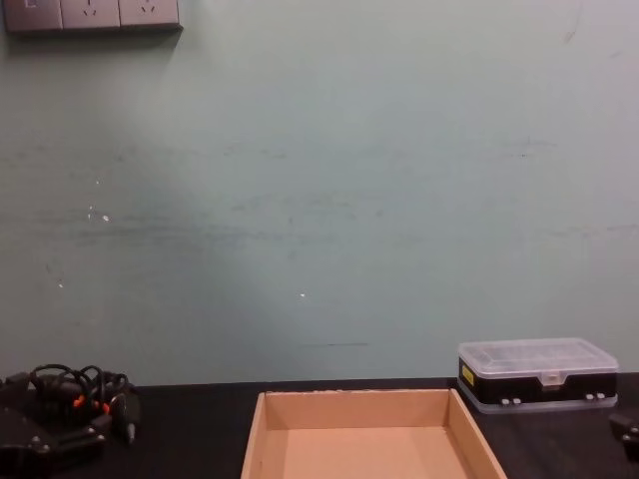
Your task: Use one hand to pick up the angle iron from the table and place it into the box.
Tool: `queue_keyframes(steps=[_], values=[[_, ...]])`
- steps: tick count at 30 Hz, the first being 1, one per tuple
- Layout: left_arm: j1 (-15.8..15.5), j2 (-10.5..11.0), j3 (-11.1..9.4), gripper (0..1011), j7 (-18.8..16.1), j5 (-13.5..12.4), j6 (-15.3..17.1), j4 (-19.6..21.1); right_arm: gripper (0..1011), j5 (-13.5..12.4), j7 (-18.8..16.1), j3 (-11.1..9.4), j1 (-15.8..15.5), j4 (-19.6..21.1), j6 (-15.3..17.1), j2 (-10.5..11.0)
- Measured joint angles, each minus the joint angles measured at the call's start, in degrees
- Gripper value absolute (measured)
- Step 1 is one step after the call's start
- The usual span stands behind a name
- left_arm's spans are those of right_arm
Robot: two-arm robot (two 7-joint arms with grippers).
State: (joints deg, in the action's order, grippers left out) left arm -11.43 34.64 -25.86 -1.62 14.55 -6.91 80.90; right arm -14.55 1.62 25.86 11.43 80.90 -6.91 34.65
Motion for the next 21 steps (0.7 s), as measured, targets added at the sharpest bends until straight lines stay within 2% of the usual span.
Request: queue_keyframes(steps=[21], values=[[0.0,0.0,0.0,1011,0.0,0.0,0.0,0.0,1000,0.0,0.0,0.0,0.0,0.0,0.0,0.0]])
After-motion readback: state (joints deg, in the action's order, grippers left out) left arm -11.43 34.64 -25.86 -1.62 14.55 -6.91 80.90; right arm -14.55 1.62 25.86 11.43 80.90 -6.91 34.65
